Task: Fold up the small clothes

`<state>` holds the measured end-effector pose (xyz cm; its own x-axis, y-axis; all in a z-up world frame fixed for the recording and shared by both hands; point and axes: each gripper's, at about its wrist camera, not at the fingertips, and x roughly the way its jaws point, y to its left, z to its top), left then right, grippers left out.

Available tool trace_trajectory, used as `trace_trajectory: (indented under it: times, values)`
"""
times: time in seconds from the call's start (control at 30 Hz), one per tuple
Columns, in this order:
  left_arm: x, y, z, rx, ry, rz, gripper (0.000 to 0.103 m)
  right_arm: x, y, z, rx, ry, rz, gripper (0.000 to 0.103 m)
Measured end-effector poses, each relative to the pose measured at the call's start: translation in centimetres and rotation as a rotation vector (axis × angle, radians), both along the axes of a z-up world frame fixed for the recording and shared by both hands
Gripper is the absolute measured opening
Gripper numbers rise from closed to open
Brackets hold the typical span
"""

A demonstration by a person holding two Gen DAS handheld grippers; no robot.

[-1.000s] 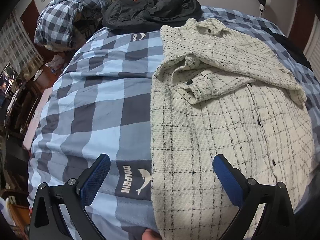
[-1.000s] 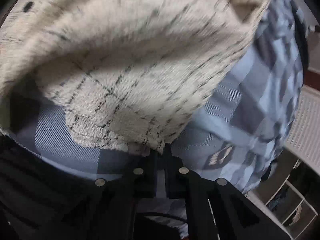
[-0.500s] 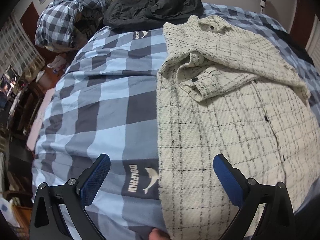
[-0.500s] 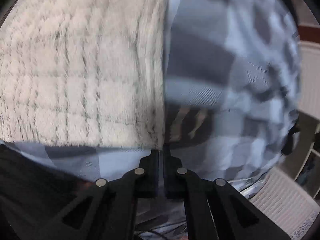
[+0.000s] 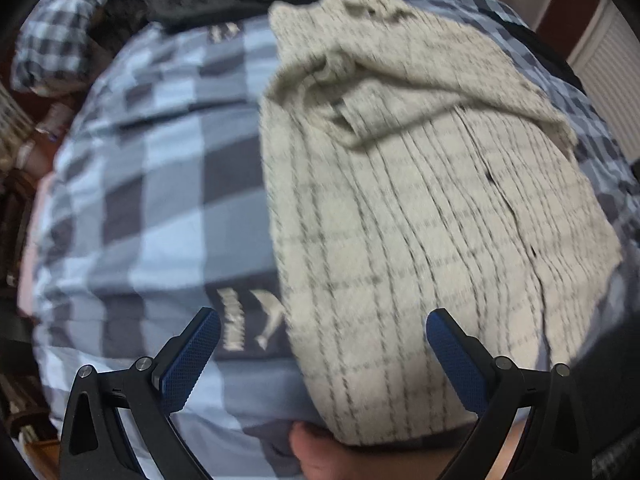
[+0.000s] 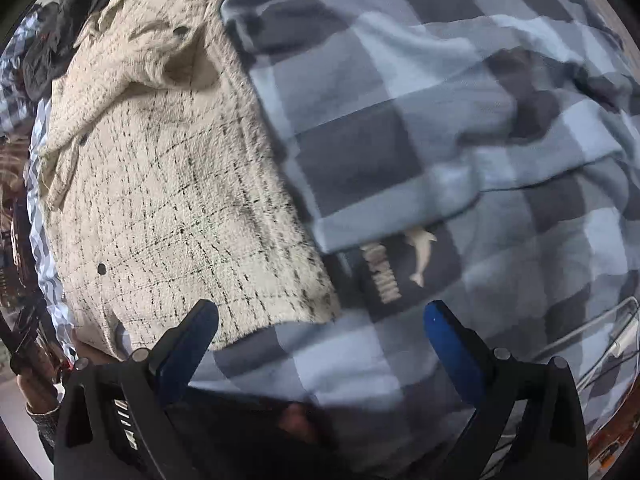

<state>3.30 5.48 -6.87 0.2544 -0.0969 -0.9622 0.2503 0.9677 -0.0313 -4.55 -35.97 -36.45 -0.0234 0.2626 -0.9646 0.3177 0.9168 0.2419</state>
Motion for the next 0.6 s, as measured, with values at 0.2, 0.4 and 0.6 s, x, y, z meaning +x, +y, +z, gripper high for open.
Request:
trace_trajectory:
  times: [0.2, 0.4, 0.6]
  values:
    - [-0.3, 0.8, -2.8, -0.008, 0.115, -0.022, 0.103, 2.2, 6.7, -5.0, -0.032, 0.064, 0.13, 0.1]
    - [0.1, 1.7, -6.6, -0.047, 0.329, 0.049, 0.103, 2.7, 5.0, -6.7, 0.018, 0.045, 0.049, 0.1]
    - [0.0, 1.7, -7.7, -0.07, 0.359, 0.068, 0.099, 2.0, 1.2, -9.7, 0.083, 0.056, -0.033, 0.1]
